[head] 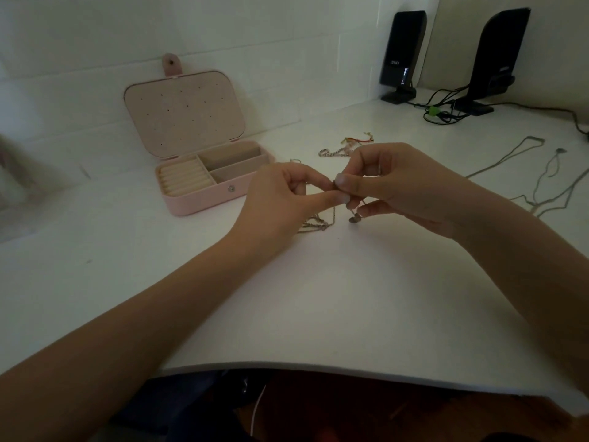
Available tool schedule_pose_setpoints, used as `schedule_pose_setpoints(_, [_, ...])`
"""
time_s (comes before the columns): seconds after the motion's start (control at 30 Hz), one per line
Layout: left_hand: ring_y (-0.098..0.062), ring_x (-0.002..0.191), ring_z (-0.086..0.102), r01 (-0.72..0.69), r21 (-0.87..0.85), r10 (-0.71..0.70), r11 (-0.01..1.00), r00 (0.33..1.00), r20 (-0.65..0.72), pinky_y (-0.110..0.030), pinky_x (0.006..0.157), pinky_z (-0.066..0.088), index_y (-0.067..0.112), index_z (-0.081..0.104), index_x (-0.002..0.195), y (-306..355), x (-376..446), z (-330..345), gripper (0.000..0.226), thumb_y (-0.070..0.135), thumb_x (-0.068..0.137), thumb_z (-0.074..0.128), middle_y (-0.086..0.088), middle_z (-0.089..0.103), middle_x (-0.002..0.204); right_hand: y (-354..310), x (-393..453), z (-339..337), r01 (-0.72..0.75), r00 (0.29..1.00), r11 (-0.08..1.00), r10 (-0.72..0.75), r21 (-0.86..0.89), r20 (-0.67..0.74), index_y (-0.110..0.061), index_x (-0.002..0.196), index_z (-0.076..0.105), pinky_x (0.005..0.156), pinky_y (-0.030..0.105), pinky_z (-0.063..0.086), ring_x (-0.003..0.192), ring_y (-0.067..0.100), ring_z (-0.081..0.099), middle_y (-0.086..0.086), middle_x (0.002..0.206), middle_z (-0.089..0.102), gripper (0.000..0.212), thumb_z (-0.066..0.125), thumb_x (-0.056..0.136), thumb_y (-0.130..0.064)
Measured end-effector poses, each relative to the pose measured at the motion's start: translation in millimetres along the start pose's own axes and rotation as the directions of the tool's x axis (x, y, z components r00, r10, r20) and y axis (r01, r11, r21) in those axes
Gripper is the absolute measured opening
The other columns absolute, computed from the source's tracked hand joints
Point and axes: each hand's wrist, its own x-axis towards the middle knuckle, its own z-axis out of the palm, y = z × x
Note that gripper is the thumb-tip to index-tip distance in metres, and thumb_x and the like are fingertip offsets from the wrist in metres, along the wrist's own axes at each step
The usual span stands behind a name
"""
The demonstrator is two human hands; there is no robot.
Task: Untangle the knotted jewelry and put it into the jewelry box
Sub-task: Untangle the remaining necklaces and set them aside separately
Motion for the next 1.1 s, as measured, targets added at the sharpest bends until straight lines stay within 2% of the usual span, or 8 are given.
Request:
schedule_pose_setpoints(0.13, [-0.005,0.041,0.019,0.001,0.012,-0.001,1.000,1.000,0.026,-0.018,0.043,0.017,0.025,0.069,0.071,0.4,0.4,0.2,0.012,0.024,0.073,0.081,0.008,0.024,0.045,-0.3,-0.5,1.4,-0.019,1.000,1.000,0.019,-0.015,0.014,-0.008,0.084,0.064,0.060,0.017,0.050,0.063,0.002,0.058,-0.004,0.068,0.063,0.017,0.065,0.087,-0.025])
schedule_pose_setpoints(0.3, [-0.004,0.041,0.020,0.090,-0.066,-0.087,0.994,0.995,0.045,-0.017,0.042,0.017,0.019,0.067,0.071,-0.1,2.8,0.1,0.012,0.021,0.076,0.078,0.006,0.026,0.046,-1.2,0.5,4.7,-0.058,0.998,0.997,0.059,0.050,-0.022,0.000,0.095,0.061,0.062,0.021,0.056,0.060,0.006,0.062,0.004,0.077,0.065,0.025,0.052,0.096,-0.024])
schedule_pose_setpoints(0.37, [-0.003,0.038,0.022,0.125,-0.100,-0.116,0.987,0.989,0.089,-0.016,0.040,0.019,0.018,0.065,0.071,0.0,3.6,1.4,0.014,0.014,0.081,0.073,0.007,0.030,0.045,-1.8,0.6,6.7,-0.088,0.995,0.992,0.091,0.089,-0.032,-0.005,0.093,0.057,0.059,0.020,0.055,0.059,0.008,0.062,0.006,0.081,0.064,0.024,0.046,0.100,-0.025])
schedule_pose_setpoints(0.53, [-0.002,0.036,0.030,0.227,-0.232,-0.178,0.946,0.960,0.215,-0.015,0.034,0.023,0.015,0.058,0.072,2.5,3.4,5.5,0.021,0.008,0.092,0.057,0.007,0.040,0.045,-4.3,-0.3,7.8,-0.107,0.993,0.977,0.115,0.182,-0.032,-0.008,0.088,0.051,0.052,0.021,0.052,0.051,0.011,0.060,0.005,0.068,0.062,0.025,0.039,0.103,-0.026])
schedule_pose_setpoints(0.67, [-0.002,0.036,0.031,0.320,-0.376,-0.197,0.869,0.923,0.331,-0.012,0.031,0.019,0.010,0.054,0.080,3.5,2.8,3.4,0.018,0.008,0.096,0.049,0.001,0.044,0.054,-6.5,-1.8,8.5,-0.090,0.993,0.964,0.105,0.251,-0.049,-0.008,0.097,0.046,0.053,0.026,0.057,0.050,0.016,0.064,0.006,0.058,0.065,0.020,0.037,0.103,-0.026])
schedule_pose_setpoints(0.83, [0.000,0.036,0.028,0.477,-0.572,-0.275,0.668,0.872,0.405,-0.010,0.026,0.017,0.008,0.051,0.078,6.2,7.0,-0.5,0.023,0.010,0.099,0.041,0.001,0.053,0.069,-8.0,-1.3,5.3,-0.020,0.996,0.941,0.047,0.337,-0.073,-0.008,0.096,0.044,0.056,0.028,0.058,0.054,0.020,0.067,0.008,0.059,0.066,0.018,0.037,0.104,-0.023])
schedule_pose_setpoints(0.93, [-0.002,0.036,0.025,0.496,-0.517,-0.335,0.698,0.864,0.376,-0.011,0.029,0.012,0.012,0.047,0.076,6.4,7.6,1.6,0.023,0.011,0.098,0.041,0.003,0.048,0.067,-6.2,-0.6,5.7,0.000,0.997,0.945,0.026,0.328,-0.074,-0.011,0.090,0.046,0.055,0.024,0.055,0.053,0.015,0.062,0.003,0.059,0.064,0.019,0.038,0.103,-0.022])
schedule_pose_setpoints(1.1, [-0.002,0.037,0.020,0.490,-0.472,-0.302,0.733,0.856,0.420,-0.012,0.032,0.010,0.017,0.040,0.072,10.0,7.6,-1.7,0.023,0.011,0.095,0.038,0.007,0.042,0.063,-7.6,-0.2,5.6,0.017,1.000,0.918,-0.005,0.395,-0.031,-0.012,0.080,0.048,0.056,0.021,0.050,0.053,0.011,0.053,0.000,0.063,0.059,0.026,0.039,0.103,-0.020])
